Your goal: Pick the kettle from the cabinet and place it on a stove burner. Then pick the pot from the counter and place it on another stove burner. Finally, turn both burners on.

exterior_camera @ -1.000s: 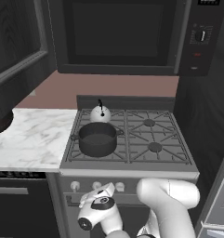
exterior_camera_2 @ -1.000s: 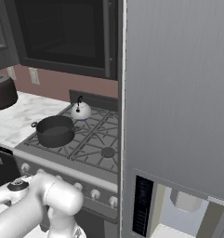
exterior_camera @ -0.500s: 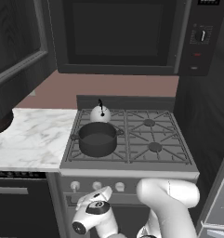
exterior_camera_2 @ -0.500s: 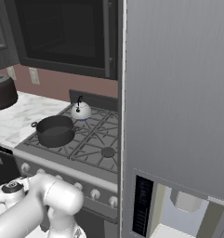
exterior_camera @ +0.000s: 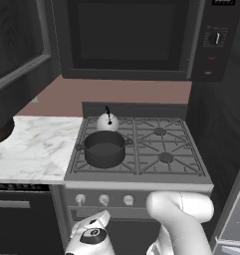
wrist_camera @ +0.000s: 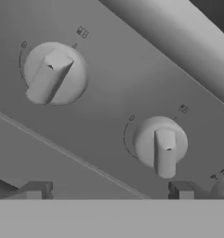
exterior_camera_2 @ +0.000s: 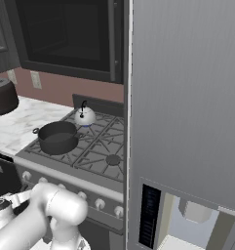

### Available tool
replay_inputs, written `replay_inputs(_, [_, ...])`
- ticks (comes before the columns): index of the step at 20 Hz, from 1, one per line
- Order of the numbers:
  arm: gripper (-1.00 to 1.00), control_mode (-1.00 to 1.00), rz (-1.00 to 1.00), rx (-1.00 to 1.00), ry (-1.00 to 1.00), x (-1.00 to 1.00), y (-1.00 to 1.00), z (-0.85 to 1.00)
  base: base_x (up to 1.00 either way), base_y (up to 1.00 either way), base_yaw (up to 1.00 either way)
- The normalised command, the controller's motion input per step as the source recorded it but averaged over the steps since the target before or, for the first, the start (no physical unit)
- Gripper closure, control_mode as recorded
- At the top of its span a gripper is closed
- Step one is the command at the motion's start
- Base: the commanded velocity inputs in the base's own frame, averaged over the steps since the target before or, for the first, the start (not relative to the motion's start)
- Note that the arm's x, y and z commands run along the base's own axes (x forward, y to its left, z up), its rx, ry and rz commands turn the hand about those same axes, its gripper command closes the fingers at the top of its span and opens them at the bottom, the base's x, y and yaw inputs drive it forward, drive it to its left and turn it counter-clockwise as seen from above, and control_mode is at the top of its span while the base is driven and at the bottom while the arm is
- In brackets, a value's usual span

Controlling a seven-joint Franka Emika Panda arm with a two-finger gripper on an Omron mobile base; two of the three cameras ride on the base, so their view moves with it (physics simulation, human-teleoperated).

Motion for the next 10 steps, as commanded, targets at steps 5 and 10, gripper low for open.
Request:
replay_inputs(5, [-1.0,-1.0,0.02,0.05,-0.03,-0.13,0.45,-0.15,0.0,0.0,0.0])
replay_inputs(10, [-1.0,-1.0,0.03,0.16,-0.09,-0.01,0.26,-0.12,0.0,0.0,0.0])
